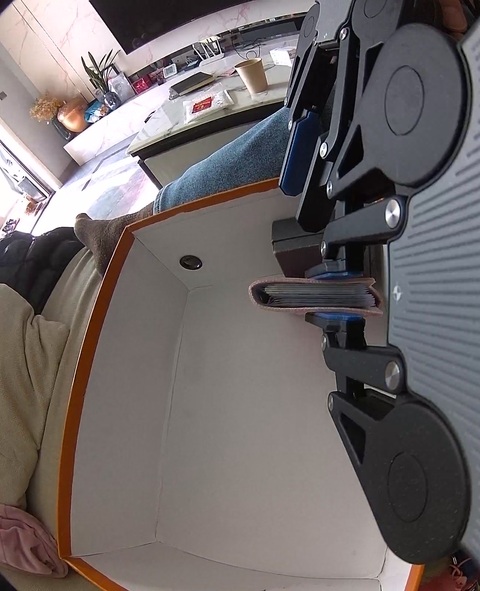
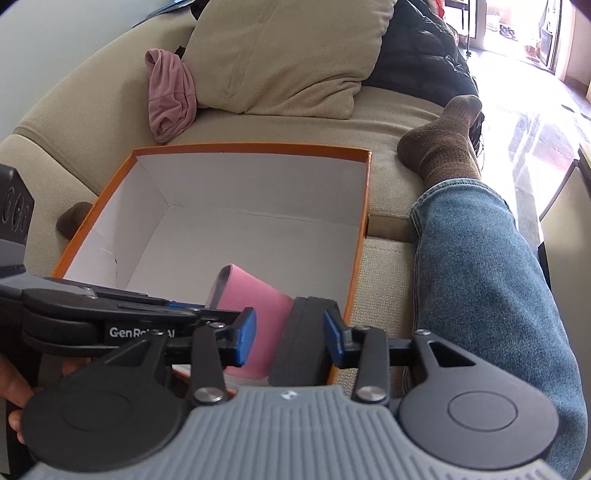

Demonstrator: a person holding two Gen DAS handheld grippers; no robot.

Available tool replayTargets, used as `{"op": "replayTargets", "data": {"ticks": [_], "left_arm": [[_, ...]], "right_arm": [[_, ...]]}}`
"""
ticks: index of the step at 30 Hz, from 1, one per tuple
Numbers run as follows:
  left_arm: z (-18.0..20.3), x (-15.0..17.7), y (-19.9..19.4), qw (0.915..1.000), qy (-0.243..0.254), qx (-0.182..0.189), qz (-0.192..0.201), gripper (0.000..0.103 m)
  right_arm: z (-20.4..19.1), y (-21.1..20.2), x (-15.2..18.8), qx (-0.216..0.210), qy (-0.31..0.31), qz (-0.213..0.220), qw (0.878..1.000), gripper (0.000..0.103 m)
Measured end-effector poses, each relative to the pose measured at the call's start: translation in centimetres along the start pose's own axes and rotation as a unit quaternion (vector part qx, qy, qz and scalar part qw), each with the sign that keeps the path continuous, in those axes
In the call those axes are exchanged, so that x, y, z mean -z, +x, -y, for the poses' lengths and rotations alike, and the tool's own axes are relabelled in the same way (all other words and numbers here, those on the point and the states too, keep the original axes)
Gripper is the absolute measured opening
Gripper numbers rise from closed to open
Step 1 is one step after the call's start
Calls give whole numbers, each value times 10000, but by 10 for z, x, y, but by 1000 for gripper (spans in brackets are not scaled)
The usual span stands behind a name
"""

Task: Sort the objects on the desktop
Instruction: 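Open both grippers to release the items inside the box and withdraw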

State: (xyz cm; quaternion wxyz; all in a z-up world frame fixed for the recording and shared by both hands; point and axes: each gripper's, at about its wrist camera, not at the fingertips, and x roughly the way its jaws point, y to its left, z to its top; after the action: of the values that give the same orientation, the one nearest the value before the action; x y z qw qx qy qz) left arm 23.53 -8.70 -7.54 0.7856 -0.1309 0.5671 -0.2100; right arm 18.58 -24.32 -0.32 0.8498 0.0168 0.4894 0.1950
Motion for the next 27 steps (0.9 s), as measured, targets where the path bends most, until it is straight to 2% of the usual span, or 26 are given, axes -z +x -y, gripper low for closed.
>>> {"op": "replayTargets", "data": {"ticks": [4,7,9,16,27], "left_arm": [[10,1,0,10000,50,-21,-81,21],[16,-1,3,9998,36,76,-196,24],[21,-2,6,9997,74,77,-198,25],[23,-5,19,9992,-86,301,-238,32],[27,-4,16,9996,-30,185,-194,35]], "right_arm": [[4,-11,1,-11,155,325,9993,44],[8,-20,1,278,203,660,9972,53],[14,-22,1,369,292,753,9961,53],[34,-15,7,449,642,708,9944,53],[43,-15,20,366,763,708,9939,53]]}}
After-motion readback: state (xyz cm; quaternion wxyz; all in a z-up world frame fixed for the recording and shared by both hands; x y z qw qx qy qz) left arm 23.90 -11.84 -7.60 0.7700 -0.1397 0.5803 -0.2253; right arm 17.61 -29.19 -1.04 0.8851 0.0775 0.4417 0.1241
